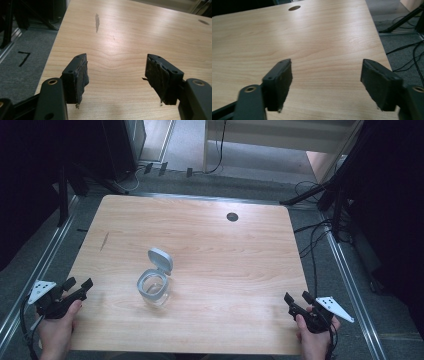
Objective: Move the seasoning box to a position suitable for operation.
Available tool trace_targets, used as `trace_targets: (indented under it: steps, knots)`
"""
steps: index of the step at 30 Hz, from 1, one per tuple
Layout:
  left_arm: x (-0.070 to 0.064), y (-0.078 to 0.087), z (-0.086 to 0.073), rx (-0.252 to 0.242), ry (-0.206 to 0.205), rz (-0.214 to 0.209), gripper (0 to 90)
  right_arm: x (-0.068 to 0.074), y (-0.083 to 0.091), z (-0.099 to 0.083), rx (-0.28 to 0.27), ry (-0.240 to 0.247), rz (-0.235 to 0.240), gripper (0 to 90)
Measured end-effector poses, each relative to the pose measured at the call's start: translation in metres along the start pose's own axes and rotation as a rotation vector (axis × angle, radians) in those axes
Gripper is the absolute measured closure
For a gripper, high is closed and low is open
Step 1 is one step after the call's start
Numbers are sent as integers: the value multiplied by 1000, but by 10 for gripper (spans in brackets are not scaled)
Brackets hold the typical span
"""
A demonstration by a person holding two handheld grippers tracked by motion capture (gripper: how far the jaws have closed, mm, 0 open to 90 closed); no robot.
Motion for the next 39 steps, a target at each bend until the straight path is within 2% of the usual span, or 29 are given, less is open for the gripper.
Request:
trace_targets:
  steps: [1, 2, 4, 5, 6, 7, 9, 11, 12, 13, 14, 16, 17, 18, 19, 20, 21, 22, 23, 24, 25, 27, 29, 30, 31, 32, 34, 39]
  knots:
    - [-3, 0, 1, -1, -7, 7, 339, 4, 0, 1, -12, -16, 18, 418]
    - [-6, 0, 1, 13, 6, 1, 333, 10, -1, 2, -22, -20, 40, 477]
    - [-17, 0, 2, 30, 41, -62, 341, 27, -4, 5, -40, 9, 45, 575]
    - [-24, -1, 3, 34, 28, -79, 352, 38, -7, 7, -39, 24, 54, 573]
    - [-24, -1, 3, 34, 28, -79, 354, 38, -7, 7, -39, 24, 54, 573]
    - [-41, -3, 6, 28, -19, -112, 356, 61, -14, 10, -41, 44, 91, 597]
    - [-56, -4, 8, 27, -50, -135, 380, 85, -23, 11, -41, 47, 158, 614]
    - [-69, -4, 10, 32, -55, -178, 442, 107, -33, 10, -21, 69, 194, 624]
    - [-76, -4, 10, 34, -61, -206, 491, 116, -38, 8, -5, 81, 188, 624]
    - [-76, -4, 10, 34, -61, -206, 520, 116, -38, 8, -5, 81, 188, 624]
    - [-87, -3, 12, 34, -55, -248, 564, 135, -48, 5, 10, 81, 196, 668]
    - [-97, -2, 13, 43, -41, -281, 633, 157, -56, 2, 24, 107, 238, 714]
    - [-97, -2, 13, 43, -41, -281, 651, 157, -56, 2, 24, 107, 238, 714]
    - [-101, -1, 13, 47, -53, -291, 675, 168, -60, 0, 26, 127, 271, 758]
    - [-105, 0, 13, 53, -69, -295, 686, 190, -65, -3, 36, 144, 330, 811]
    - [-111, 0, 12, 61, -72, -306, 690, 200, -68, -5, 38, 147, 349, 830]
    - [-111, 0, 12, 61, -72, -306, 690, 200, -68, -5, 38, 147, 349, 830]
    - [-113, -1, 10, 71, -78, -299, 690, 210, -70, -6, 40, 150, 370, 845]
    - [-116, -2, 7, 88, -80, -296, 687, 227, -76, -8, 53, 160, 402, 867]
    - [-116, -2, 7, 88, -80, -296, 709, 227, -76, -8, 53, 160, 402, 867]
    - [-121, -2, 5, 90, -94, -319, 730, 242, -83, -11, 68, 169, 415, 877]
    - [-125, 0, 6, 89, -84, -366, 770, 256, -89, -15, 83, 171, 430, 900]
    - [-128, 2, 8, 85, -80, -388, 804, 268, -95, -18, 93, 186, 441, 900]
    - [-130, 3, 9, 84, -92, -385, 821, 274, -97, -19, 94, 191, 446, 900]
    - [-130, 3, 9, 84, -92, -385, 836, 274, -97, -19, 94, 191, 446, 900]
    - [-133, 3, 9, 76, -95, -381, 850, 285, -101, -21, 101, 197, 460, 900]
    - [-136, 3, 9, 80, -103, -389, 872, 295, -105, -20, 99, 211, 457, 900]
    - [-145, 2, 6, 93, -123, -404, 900, 312, -113, -19, 103, 186, 453, 900]
Point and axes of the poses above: each handheld gripper's, and its own axes: y roughly backward along the jaws, z roughly out of its top, x roughly to its left, the point moved 7 cm from there along -y, roughly forward along the jaws, and after that the axes turned 7 degrees about z, right-handed, at the moved point
